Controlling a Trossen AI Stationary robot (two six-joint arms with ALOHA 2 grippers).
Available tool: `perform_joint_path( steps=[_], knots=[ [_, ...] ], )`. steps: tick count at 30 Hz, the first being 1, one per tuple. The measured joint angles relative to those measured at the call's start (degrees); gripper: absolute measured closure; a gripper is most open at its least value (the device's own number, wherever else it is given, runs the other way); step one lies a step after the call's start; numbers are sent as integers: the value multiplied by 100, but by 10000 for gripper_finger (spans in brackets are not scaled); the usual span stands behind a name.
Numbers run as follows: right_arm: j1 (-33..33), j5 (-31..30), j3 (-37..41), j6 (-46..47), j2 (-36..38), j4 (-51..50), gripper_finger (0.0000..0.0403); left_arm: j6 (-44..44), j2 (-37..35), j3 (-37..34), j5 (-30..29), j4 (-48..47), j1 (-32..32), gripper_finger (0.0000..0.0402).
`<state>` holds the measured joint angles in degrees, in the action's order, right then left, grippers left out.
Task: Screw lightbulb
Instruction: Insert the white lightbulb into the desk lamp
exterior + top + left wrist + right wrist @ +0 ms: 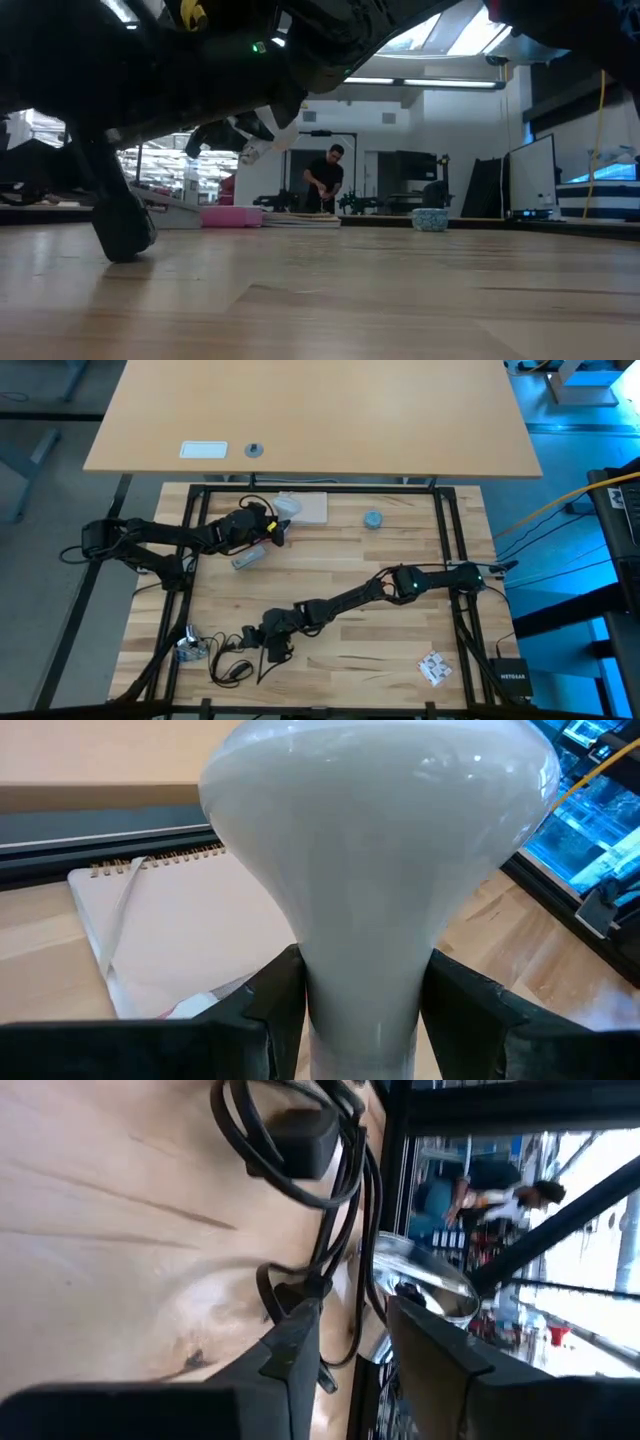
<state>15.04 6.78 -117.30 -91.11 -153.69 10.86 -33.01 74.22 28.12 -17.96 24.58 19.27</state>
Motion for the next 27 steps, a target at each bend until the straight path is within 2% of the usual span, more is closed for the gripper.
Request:
perform_joint_path(
  steps=[6, 10, 16, 20, 27],
  knots=[
    [12, -1131, 0, 84, 37, -106, 287, 0, 2, 0, 107, 0, 0, 246],
    [75, -1490, 2, -73, 152, -357, 288, 0, 2, 0, 111, -2, 0, 246],
    [106, -1297, 9, -111, 273, -592, 288, 0, 2, 2, 112, 11, 0, 246],
    [98, -761, 2, -368, 236, -694, 288, -22, 2, 2, 112, 7, 0, 246],
    [104, -537, 9, -446, 225, -336, 288, -31, 2, 2, 112, 10, 0, 246]
  ],
)
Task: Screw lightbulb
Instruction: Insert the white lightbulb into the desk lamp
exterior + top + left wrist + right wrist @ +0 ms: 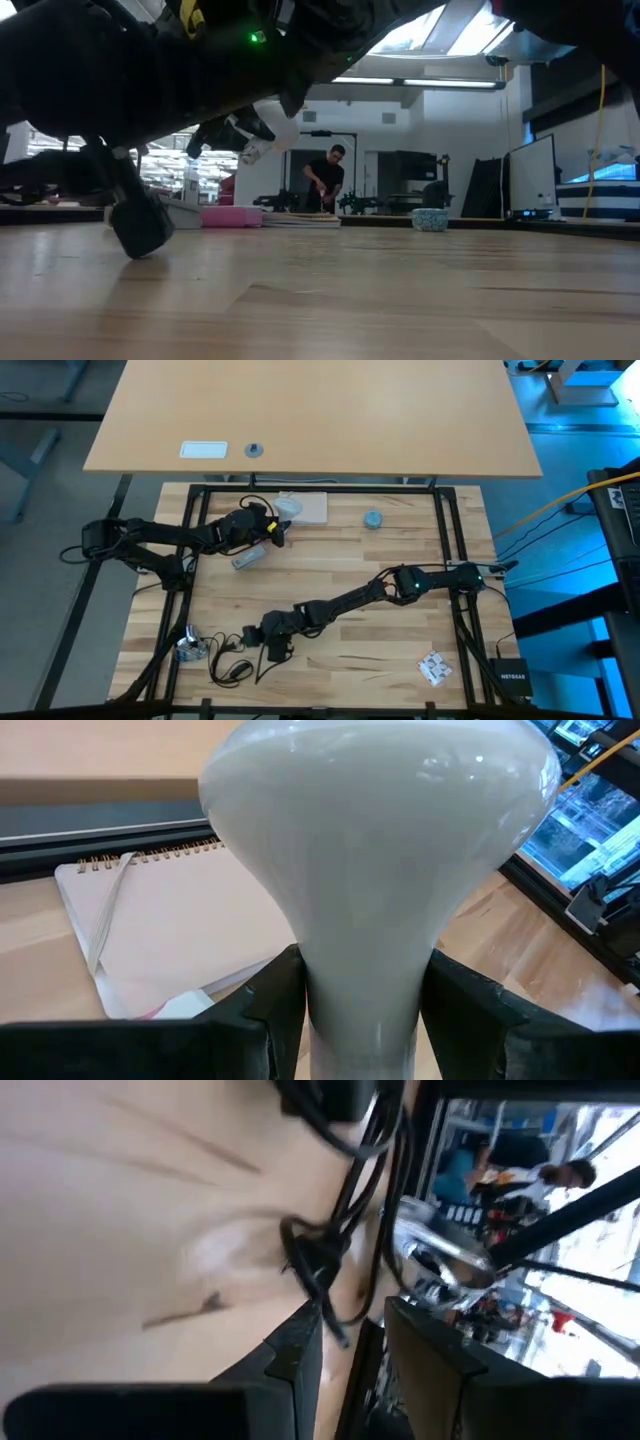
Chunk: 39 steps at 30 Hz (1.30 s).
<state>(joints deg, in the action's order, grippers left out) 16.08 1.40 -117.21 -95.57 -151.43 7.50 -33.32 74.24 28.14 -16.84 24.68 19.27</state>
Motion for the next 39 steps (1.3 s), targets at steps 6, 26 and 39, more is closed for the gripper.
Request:
perform_joint_path(
  steps=[6, 26, 39],
  knots=[
    [-2, 229, -6, 35, -67, 19, 288, -194, 0, 0, 0, -2, 0, 246],
    [39, 562, -9, 365, -96, -166, 288, -291, 0, 0, 18, -6, -15, 246],
    [378, 1171, -15, 317, -85, -381, 288, -401, 0, 0, 20, -2, -15, 246]
  ],
)
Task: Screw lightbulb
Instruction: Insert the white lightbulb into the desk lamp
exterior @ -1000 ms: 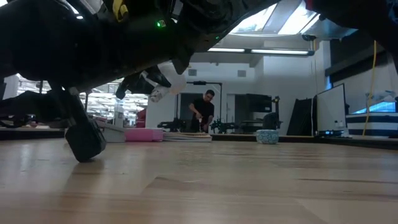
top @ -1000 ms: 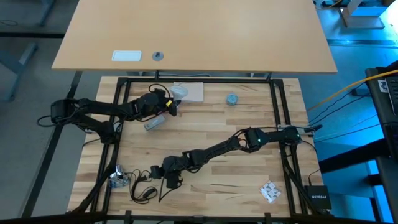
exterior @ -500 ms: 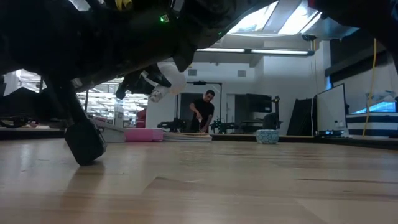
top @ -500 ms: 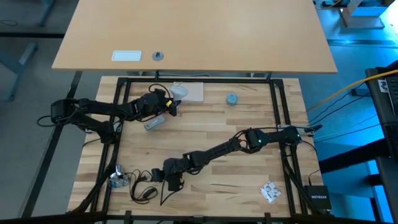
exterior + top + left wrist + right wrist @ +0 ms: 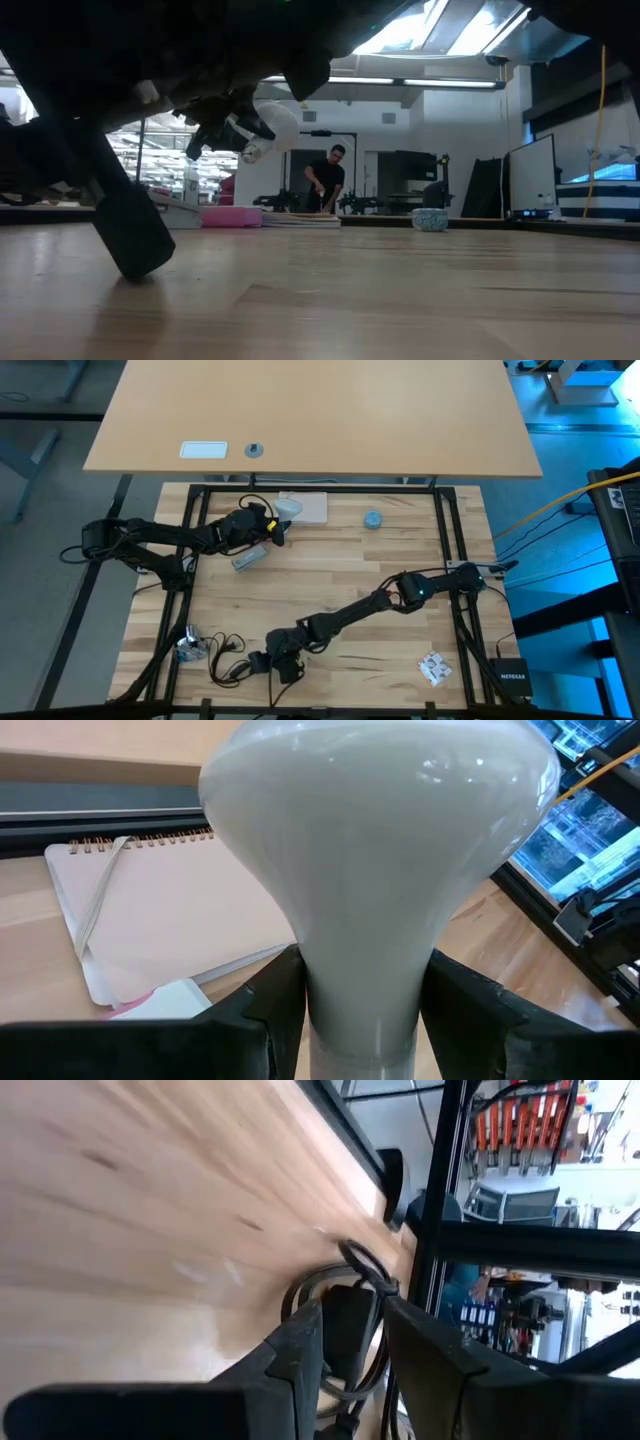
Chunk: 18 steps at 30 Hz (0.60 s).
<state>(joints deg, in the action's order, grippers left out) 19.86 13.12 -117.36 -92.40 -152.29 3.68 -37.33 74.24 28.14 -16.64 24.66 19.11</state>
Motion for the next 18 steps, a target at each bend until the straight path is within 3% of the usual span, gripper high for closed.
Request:
perform_joint_path(
  steps=[18],
  knots=[
    [0, -250, -4, 243, 0, -37, 290, -23, 0, 0, 0, 2, 0, 246]
  ],
)
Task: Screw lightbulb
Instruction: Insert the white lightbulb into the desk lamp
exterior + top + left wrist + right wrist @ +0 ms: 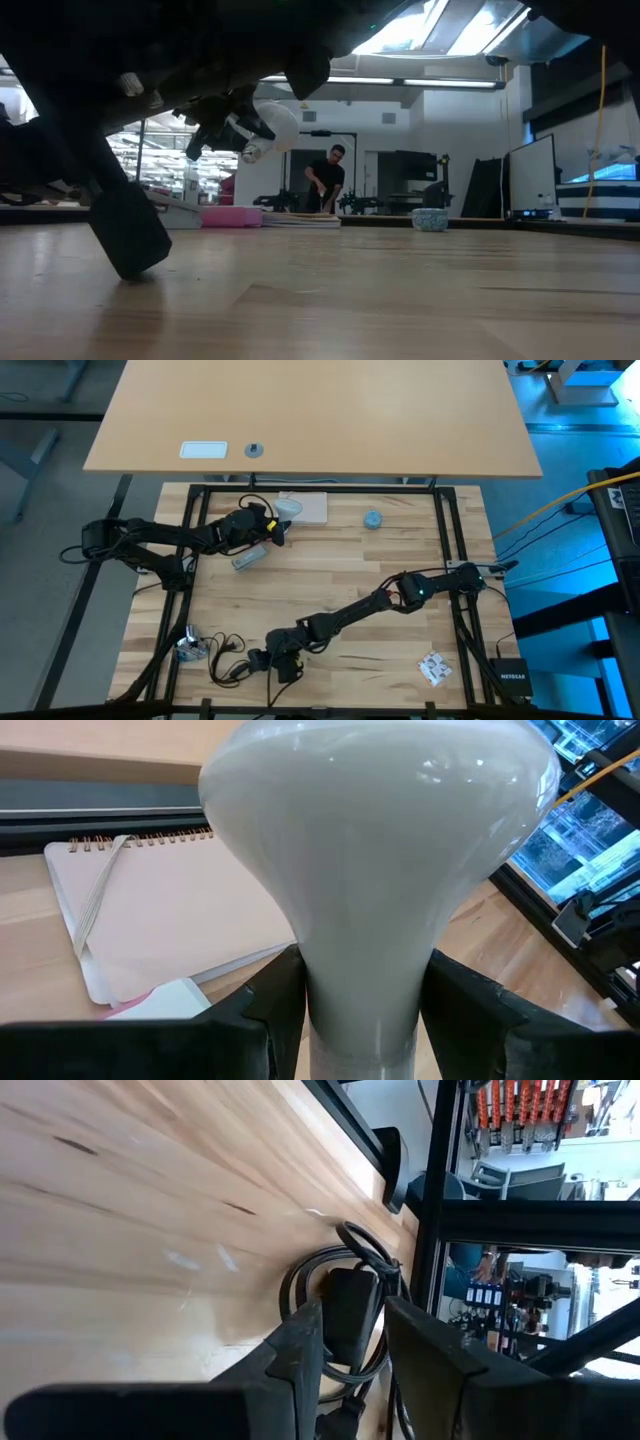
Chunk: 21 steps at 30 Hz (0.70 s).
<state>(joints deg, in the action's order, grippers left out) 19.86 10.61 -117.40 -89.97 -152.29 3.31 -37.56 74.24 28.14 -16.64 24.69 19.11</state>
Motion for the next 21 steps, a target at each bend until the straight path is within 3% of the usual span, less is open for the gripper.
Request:
perform_joint_path(
  steps=[3, 9, 21],
  knots=[
    [0, 0, -4, 2, 7, -137, 310, 0, 0, 0, 0, 0, 0, 246],
    [2, -164, -7, 106, 7, -240, 393, 2, 0, 0, 0, 188, 0, 246],
    [-31, -859, 15, 136, 197, -367, 394, 4, -15, 0, 0, 190, 7, 246]
  ],
)
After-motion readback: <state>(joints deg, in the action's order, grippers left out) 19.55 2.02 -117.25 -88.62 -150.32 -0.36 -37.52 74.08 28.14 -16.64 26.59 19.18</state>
